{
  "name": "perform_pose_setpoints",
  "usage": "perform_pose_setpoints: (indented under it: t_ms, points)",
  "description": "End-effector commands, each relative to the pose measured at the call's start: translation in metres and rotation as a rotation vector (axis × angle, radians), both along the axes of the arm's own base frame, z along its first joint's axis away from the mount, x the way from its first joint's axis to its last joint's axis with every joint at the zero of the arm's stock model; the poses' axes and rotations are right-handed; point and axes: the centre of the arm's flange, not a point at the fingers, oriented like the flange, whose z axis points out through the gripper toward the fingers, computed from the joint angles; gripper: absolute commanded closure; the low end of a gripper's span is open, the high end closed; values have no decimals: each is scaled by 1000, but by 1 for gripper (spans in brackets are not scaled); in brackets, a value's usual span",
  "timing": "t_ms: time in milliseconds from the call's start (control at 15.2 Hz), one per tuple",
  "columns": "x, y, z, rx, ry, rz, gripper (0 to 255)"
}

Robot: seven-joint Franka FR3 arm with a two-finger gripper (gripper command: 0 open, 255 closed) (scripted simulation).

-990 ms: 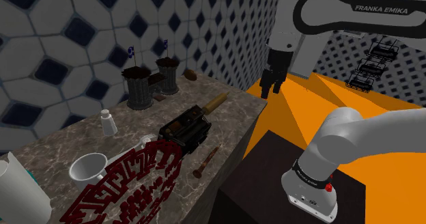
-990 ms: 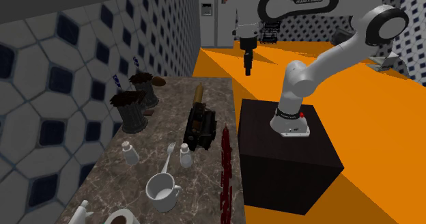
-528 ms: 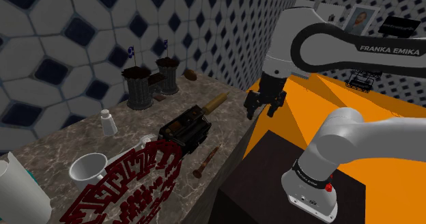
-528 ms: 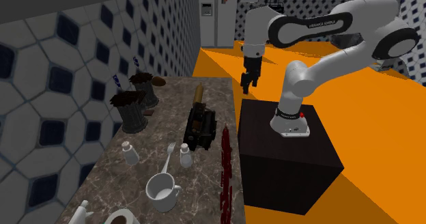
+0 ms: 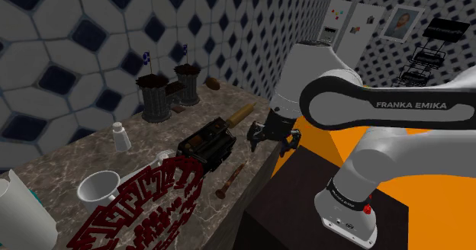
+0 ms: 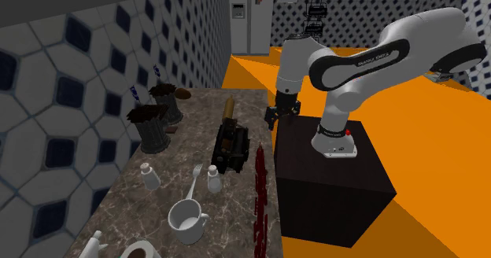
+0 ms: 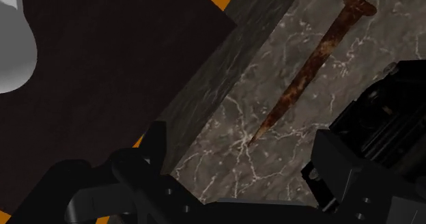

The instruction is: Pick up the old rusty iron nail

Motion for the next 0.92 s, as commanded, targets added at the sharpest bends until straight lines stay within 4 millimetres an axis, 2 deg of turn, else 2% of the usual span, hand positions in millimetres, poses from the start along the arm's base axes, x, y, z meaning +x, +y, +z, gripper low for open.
perform_pose_setpoints:
  t_ms: [0, 462, 858]
  points:
    - [7, 20, -20, -8, -19, -118, 0]
    - [52, 78, -79, -45, -74, -497, 0]
    - [52, 78, -110, -45, -74, -497, 0]
